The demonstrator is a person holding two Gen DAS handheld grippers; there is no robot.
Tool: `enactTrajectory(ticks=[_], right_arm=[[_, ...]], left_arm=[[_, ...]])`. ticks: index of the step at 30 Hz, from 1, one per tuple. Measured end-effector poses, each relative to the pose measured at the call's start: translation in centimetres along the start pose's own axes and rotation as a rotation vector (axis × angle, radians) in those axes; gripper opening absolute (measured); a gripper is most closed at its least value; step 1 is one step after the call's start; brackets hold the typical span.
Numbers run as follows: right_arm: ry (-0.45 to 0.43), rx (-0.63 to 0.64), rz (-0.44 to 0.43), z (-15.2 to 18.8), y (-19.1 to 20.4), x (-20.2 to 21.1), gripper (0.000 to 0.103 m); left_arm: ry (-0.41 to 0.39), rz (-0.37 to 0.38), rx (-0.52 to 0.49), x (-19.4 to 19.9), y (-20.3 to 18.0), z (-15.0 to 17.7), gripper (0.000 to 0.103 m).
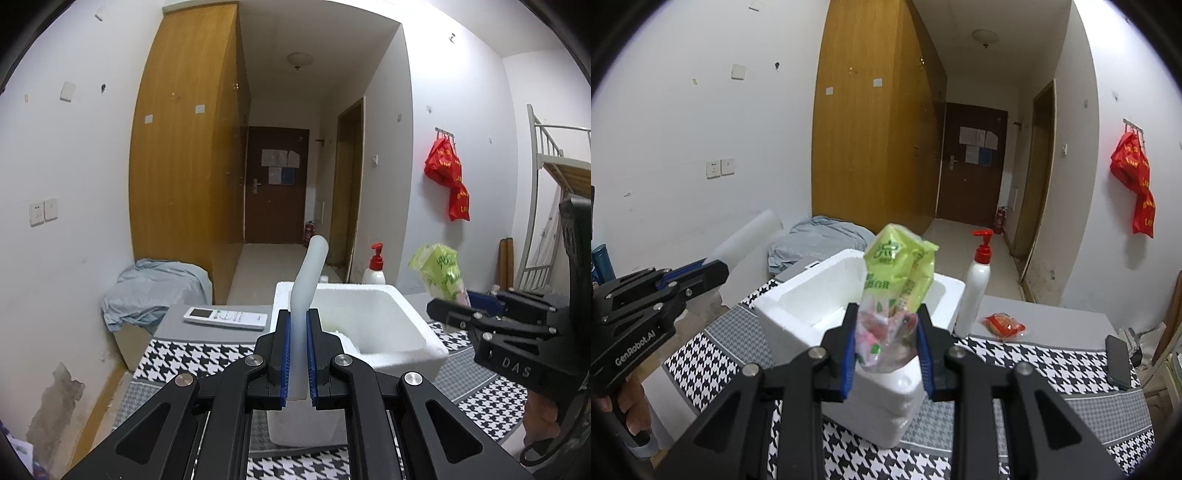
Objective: Organize soft objects
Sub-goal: 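Carry the snack bag and foam strip with both grippers over the foam box, then lower the foam strip into the box and open the left gripper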
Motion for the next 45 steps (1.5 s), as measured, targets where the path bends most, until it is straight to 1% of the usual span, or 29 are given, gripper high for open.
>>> enactTrajectory(ticks=[5,13,22,24,29,30,32,33,35,36,37,38,40,44,45], right_arm=[[0.012,-0.020,-0.008,0.0,-0.7,-0.5,0.032],[0.001,-0.045,0.015,0.1,-2.0,0.0,0.032],[0.006,-0.064,0.052,0.5,-3.3,0.4,0.032],[0.010,-0.066,0.056,0.6,-3.5,0.4,0.032],[0.014,-0.068,0.068,0.8,-4.0,0.5,0.032],[0.015,-0.069,0.070,0.8,-4.1,0.5,0.032],[0.018,-0.071,0.073,0.8,-4.2,0.4,0.032],[0.019,-0.072,0.076,0.9,-4.3,0.4,0.032],[0.021,-0.072,0.081,0.9,-4.2,0.4,0.032],[0.021,-0.075,0.083,0.9,-4.3,0.4,0.032],[0.020,-0.077,0.084,0.9,-4.4,0.4,0.032],[0.021,-0.079,0.083,0.9,-4.4,0.5,0.032],[0.023,-0.081,0.083,0.9,-4.2,0.4,0.032],[0.026,-0.079,0.072,0.6,-3.9,0.2,0.032],[0.026,-0.077,0.067,0.6,-3.9,0.1,0.032]], left_arm=[[0.024,0.037,0.001,-2.0,-0.3,-0.8,0.008],[0.073,0.095,-0.009,-5.3,-2.0,-0.8,0.008],[0.128,0.125,-0.015,-8.3,-3.3,-0.2,0.009],[0.141,0.140,-0.004,-9.0,-3.4,-0.5,0.008],[0.155,0.124,-0.012,-10.6,-3.5,-0.3,0.009],[0.160,0.118,-0.013,-10.9,-3.5,-0.2,0.013],[0.171,0.118,-0.008,-11.4,-3.4,-0.1,0.014],[0.172,0.118,-0.008,-11.5,-3.4,-0.1,0.017],[0.168,0.112,-0.010,-11.5,-3.2,0.0,0.039],[0.164,0.106,-0.009,-11.5,-3.1,-0.1,0.064],[0.150,0.095,-0.006,-11.2,-3.0,-0.3,0.082],[0.128,0.086,-0.002,-10.8,-2.9,-0.5,0.087],[0.096,0.067,0.001,-10.0,-2.6,-0.9,0.101],[0.075,0.030,0.007,-8.8,-1.8,-1.1,0.102],[0.068,0.009,0.006,-8.4,-1.4,-1.1,0.102]])
Point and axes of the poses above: each gripper's, at about its wrist camera, not at the fingertips, and x roughly against the way its jaws point, y to its left, z to its underside, the point moved 7 cm from there along -x, roughly the way its jaws point, and after that the axes turned 3 degrees about -x, right-handed, at the moved point
